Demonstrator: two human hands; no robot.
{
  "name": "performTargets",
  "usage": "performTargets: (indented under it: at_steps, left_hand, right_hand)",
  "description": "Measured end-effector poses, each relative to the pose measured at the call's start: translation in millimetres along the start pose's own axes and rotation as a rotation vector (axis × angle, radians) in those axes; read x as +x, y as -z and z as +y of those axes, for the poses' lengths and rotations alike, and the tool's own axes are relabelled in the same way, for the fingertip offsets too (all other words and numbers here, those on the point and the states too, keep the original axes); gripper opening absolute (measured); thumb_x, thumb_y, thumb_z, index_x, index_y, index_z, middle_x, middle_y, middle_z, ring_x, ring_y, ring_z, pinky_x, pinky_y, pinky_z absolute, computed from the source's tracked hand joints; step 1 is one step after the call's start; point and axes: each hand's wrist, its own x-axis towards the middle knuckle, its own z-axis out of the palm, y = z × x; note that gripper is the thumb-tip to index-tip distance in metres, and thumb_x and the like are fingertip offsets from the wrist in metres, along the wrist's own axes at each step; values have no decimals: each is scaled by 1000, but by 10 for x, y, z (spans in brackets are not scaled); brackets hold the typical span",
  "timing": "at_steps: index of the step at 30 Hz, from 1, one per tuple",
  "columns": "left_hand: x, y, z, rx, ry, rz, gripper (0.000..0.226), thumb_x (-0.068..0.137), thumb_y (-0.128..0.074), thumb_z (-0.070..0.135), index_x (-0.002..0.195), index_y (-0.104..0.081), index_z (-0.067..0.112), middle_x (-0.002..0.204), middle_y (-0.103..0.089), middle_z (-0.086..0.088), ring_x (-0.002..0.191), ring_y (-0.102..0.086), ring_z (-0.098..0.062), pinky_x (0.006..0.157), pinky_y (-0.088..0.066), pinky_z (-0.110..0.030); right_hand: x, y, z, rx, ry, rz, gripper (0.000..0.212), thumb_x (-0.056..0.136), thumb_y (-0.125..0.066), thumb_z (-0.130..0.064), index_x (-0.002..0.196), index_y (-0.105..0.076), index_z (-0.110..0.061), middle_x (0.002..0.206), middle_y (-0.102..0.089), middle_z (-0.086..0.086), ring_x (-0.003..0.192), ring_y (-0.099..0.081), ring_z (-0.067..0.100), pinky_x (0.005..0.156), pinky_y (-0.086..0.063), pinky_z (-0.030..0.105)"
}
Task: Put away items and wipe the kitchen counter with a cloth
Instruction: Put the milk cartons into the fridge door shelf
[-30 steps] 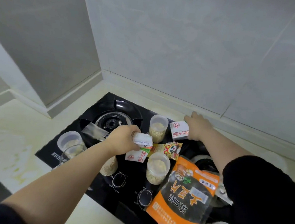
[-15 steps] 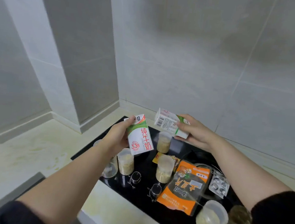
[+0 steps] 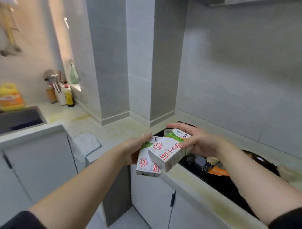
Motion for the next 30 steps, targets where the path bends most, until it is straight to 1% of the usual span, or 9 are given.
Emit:
performTargets:
  at_steps: [4,8,12,15,18,21,24,27,30]
  left_hand:
    - [-863,170,-324,-98,-23,98,49,94,-42,54,105,-61,10,102,-71,-13,80,-69,-26,67,-55,-34]
    - [-1635,175,-675,-202,-57,262,50,96,-38,54,105,-62,11,99,-72,-13,86,-68,-28,81,-52,-41]
    - [-2386,163,-1100,-350,-154,518,52,97,-37,54,104,-64,10,91,-73,-12,80,-69,-28,68,-55,-36]
    - [-2927,116,-1391,-417,-182,636,54,96,-35,55,92,-65,11,86,-72,-12,76,-69,-28,67,-55,-36]
    - [-3505,34,-1635,-478,-158,711,54,98,-33,54,88,-65,12,78,-72,-11,74,-69,-27,67,-55,-36]
    - [-4074,59,-1932,-559,-159,747,54,99,-32,52,97,-67,11,88,-73,-14,83,-70,-30,78,-55,-41]
    - [-4577,103,-2205,-575,-169,753,49,101,-32,44,96,-65,8,80,-73,-13,83,-68,-28,78,-53,-38]
    - [-5126,109,-2504,-482,-135,857,42,101,-37,41,86,-63,11,67,-71,-6,74,-63,-21,68,-50,-32]
    - [-5682,91,-2809,-358,-77,984,43,95,-45,51,102,-66,14,99,-68,-5,99,-60,-21,88,-47,-38]
  right_hand:
    - [-90,-876,-74,101,-10,28,75,59,-58,9,130,-51,-14,117,-63,19,97,-65,29,73,-54,31]
    - [-230,-1654,0,189,-4,42,31,79,-59,7,110,-57,7,101,-67,21,86,-67,28,76,-56,29]
    - [-559,-2485,150,261,-25,153,9,88,-60,-3,90,-63,5,76,-72,17,64,-70,24,59,-59,31]
    - [-857,-3055,318,253,-63,161,18,87,-66,-20,86,-66,-1,75,-73,14,60,-70,21,52,-55,28]
    - [-1194,-3542,451,299,-193,41,30,89,-62,-35,98,-68,-8,85,-74,11,67,-70,22,59,-54,28]
    - [-1482,-3970,595,226,-301,-129,39,89,-53,-51,99,-69,-16,91,-73,9,83,-68,26,94,-41,47]
    - [-1703,-4353,695,199,-358,-222,45,89,-48,-55,104,-70,-18,98,-73,11,99,-65,33,109,-22,59]
    - [-2006,-4842,764,229,-392,-242,41,87,-50,-54,97,-70,-19,88,-73,9,90,-66,30,108,-26,55]
    - [-2374,-5302,816,283,-417,-272,37,85,-53,-51,94,-68,-19,82,-71,6,77,-63,25,88,-40,40]
